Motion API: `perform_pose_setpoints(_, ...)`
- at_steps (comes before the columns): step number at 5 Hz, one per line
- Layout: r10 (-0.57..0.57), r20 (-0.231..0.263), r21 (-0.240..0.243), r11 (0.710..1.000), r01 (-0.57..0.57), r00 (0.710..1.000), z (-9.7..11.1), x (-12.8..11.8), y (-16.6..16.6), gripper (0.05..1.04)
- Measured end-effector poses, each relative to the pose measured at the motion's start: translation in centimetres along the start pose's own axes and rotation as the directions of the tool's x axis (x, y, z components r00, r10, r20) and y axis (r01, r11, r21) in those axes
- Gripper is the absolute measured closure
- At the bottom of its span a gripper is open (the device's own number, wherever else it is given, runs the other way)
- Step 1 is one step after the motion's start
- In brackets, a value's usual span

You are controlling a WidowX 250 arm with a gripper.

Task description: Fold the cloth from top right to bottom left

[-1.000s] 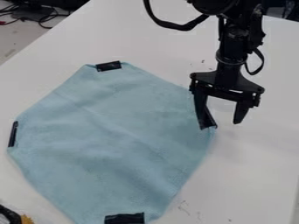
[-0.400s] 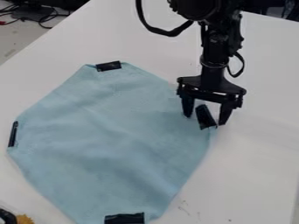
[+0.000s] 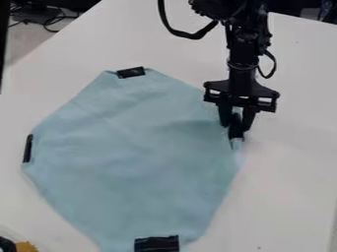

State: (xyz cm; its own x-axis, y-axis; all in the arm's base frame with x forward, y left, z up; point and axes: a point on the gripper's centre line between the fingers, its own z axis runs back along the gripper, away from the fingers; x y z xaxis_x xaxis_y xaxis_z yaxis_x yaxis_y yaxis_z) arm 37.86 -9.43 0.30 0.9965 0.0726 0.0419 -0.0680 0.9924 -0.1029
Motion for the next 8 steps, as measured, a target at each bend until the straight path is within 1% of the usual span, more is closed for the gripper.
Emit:
perform_pose_setpoints(1,0.003,-0.014,0.002,1.0,-0.003,1.0,-0.1,-0.2,0.1,0.871)
perform_pose_setpoints(2,0.032,-0.009,0.044,0.999,-0.031,0.999,0.1,-0.9,0.5,0.983)
perform_pose_setpoints(3,0.101,-0.008,0.102,0.99,-0.1,0.995,1.3,-2.2,0.5,1.006)
perform_pose_setpoints(4,0.189,0.057,0.124,0.973,-0.194,0.98,5.2,-2.3,0.6,1.006)
perform_pose_setpoints(5,0.277,0.082,0.124,0.95,-0.286,0.957,7.9,-3.5,1.2,1.007)
perform_pose_setpoints(6,0.398,0.089,0.06,0.913,-0.404,0.913,8.9,-5.2,5.1,1.01)
perform_pose_setpoints(7,0.494,0.093,-0.013,0.869,-0.495,0.864,8.4,-7.3,9.6,1.01)
perform_pose_setpoints(8,0.565,0.079,-0.121,0.823,-0.555,0.821,6.6,-9.9,14.2,1.01)
